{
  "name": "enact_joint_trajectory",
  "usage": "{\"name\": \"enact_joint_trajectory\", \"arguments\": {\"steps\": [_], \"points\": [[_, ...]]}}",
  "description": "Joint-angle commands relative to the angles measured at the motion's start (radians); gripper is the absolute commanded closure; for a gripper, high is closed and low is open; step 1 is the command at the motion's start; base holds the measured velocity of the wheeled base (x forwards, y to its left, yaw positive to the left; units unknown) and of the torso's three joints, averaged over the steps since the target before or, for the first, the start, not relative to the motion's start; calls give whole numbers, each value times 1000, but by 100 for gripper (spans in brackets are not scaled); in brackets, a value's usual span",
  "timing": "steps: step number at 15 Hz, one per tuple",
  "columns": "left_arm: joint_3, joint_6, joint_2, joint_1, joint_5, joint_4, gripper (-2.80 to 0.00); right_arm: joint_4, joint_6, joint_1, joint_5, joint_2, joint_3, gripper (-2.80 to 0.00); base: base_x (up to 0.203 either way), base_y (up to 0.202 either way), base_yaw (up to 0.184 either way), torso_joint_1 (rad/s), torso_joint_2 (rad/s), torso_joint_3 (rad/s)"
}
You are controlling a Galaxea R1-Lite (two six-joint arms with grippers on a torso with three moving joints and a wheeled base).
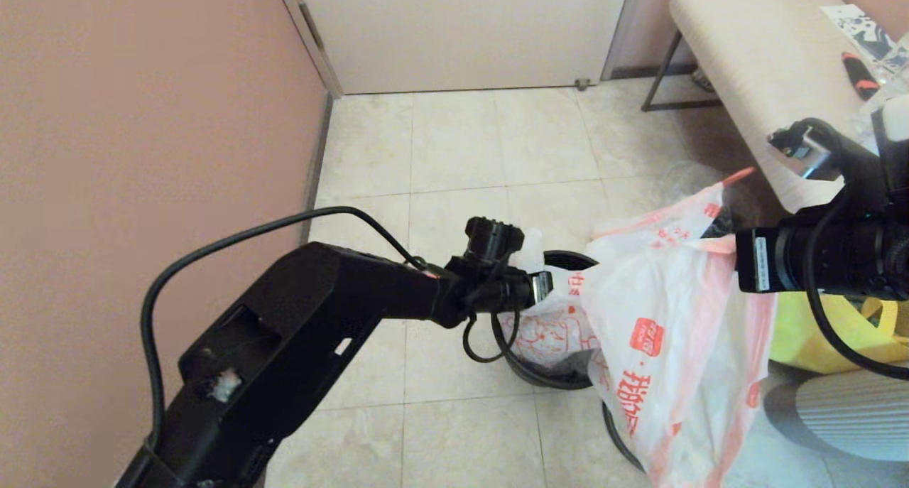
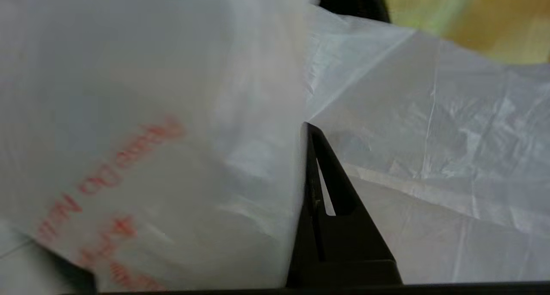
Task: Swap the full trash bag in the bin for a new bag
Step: Put the new garbage bag on the trash can
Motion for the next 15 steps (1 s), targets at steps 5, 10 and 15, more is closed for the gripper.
{"name": "enact_joint_trajectory", "arguments": {"steps": [5, 10, 15], "points": [[-57, 37, 153, -94, 63, 20, 0, -101, 4, -18, 8, 74, -22, 0, 0, 0, 0, 0, 0, 0], [-70, 93, 180, 16, 104, -53, 0, -325, 4, -15, 57, 200, -26, 0, 0, 0, 0, 0, 0, 0], [-34, 33, -63, 83, 101, -23, 0, -383, -124, 15, 34, 314, -91, 0, 0, 0, 0, 0, 0, 0]]}}
